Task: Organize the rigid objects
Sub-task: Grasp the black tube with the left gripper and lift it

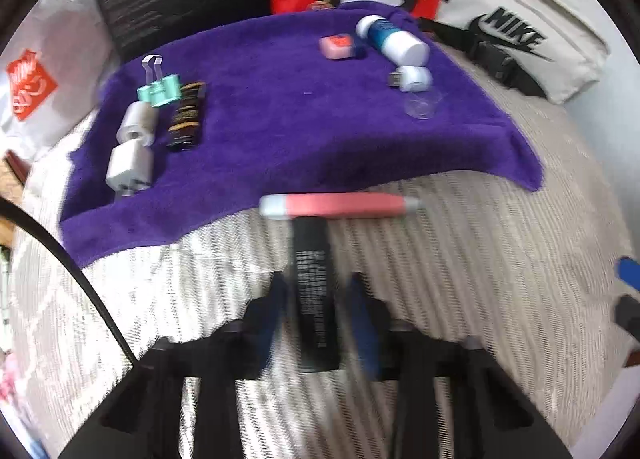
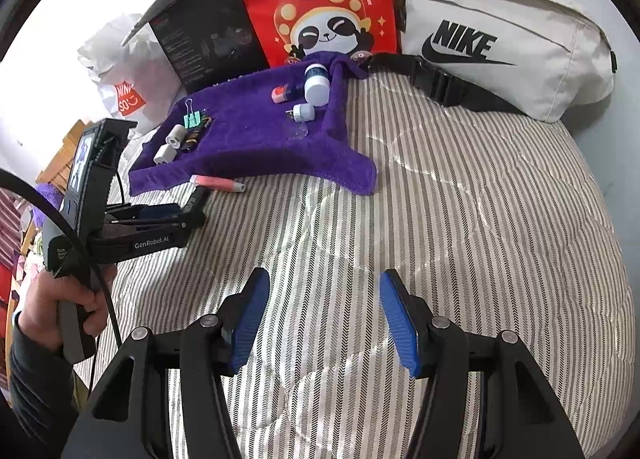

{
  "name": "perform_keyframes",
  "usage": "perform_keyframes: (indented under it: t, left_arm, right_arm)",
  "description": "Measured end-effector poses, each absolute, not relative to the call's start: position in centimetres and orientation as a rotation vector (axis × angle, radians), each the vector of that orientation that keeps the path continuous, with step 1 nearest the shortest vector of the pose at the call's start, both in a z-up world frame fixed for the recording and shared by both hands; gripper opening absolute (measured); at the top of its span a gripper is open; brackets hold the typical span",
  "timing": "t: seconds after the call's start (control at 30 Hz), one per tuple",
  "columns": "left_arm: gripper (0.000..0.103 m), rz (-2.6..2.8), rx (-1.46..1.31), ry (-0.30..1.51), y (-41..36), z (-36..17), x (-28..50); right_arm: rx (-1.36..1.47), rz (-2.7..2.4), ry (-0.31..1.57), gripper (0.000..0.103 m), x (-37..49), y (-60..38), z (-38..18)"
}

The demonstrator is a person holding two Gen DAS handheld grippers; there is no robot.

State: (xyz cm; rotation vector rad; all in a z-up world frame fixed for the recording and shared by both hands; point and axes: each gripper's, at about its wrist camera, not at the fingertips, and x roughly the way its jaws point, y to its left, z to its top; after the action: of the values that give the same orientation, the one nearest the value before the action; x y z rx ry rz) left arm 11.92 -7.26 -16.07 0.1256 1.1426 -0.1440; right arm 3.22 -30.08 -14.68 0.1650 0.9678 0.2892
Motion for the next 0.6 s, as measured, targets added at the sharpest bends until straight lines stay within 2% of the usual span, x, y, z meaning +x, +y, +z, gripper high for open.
perform_keyframes:
  t: [0.6]
  left_arm:
    - [0.021,-0.173,0.11,1.108,-5.3,-15.6,11.2]
  right_arm:
    - [0.104,0.343,1.013,0.057,4.7,-26.2,-15.6]
